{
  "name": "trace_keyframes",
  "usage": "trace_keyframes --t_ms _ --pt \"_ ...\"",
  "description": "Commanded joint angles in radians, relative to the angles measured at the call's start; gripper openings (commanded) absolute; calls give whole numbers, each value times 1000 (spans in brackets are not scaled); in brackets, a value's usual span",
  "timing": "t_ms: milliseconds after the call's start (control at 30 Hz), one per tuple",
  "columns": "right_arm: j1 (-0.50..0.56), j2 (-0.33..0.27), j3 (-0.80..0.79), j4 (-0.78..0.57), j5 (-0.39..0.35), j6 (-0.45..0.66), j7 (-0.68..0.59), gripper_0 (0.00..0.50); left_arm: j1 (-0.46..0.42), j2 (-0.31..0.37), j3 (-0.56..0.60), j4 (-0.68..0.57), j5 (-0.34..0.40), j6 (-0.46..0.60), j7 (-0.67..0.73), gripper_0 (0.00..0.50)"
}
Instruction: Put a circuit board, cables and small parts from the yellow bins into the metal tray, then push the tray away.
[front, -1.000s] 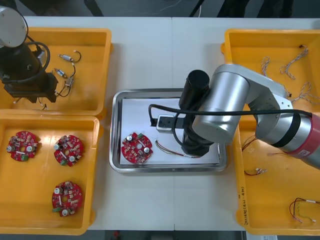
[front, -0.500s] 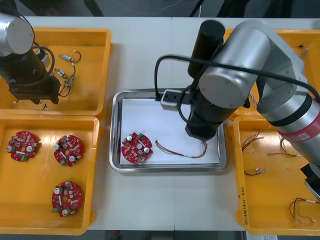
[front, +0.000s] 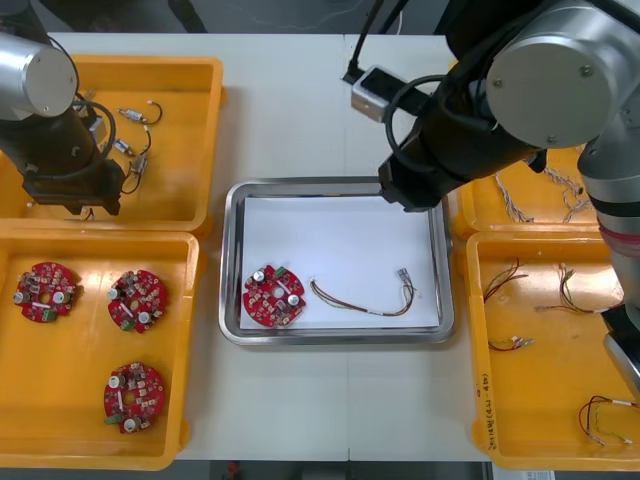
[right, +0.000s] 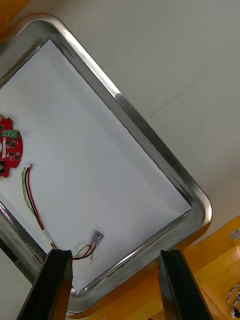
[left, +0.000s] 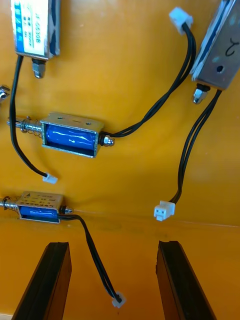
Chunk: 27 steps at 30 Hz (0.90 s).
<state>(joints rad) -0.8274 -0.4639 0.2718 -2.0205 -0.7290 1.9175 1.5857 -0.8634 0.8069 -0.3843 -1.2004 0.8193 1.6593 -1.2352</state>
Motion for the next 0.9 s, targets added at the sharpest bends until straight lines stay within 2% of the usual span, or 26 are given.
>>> trace_keyframes --t_ms 33,433,467,500,533,600,767,900 --pt "4 -67 -57 -33 -1 2 -69 500 -49 29 -16 -2 14 -9 -109 500" --pt "2 -157 -246 86 -10 2 -53 500 -48 29 -28 5 23 -6 -109 500" --pt "2 -168 -259 97 -10 2 -52 500 -48 29 -28 7 24 -7 -110 486" --pt "1 -177 -273 109 -10 2 -49 500 -48 29 -28 7 24 -7 -110 379" --pt "1 -182 -279 115 -10 2 -47 500 -48 29 -28 5 24 -6 -110 310" --pt "2 -194 -310 140 -4 2 -46 500 -49 29 -28 5 24 -6 -115 11" --pt "1 -213 -373 201 26 2 -38 500 -48 29 -28 5 26 -7 -122 0" --pt "-7 -219 -391 244 89 2 -21 500 -49 29 -28 5 26 -7 -128 0"
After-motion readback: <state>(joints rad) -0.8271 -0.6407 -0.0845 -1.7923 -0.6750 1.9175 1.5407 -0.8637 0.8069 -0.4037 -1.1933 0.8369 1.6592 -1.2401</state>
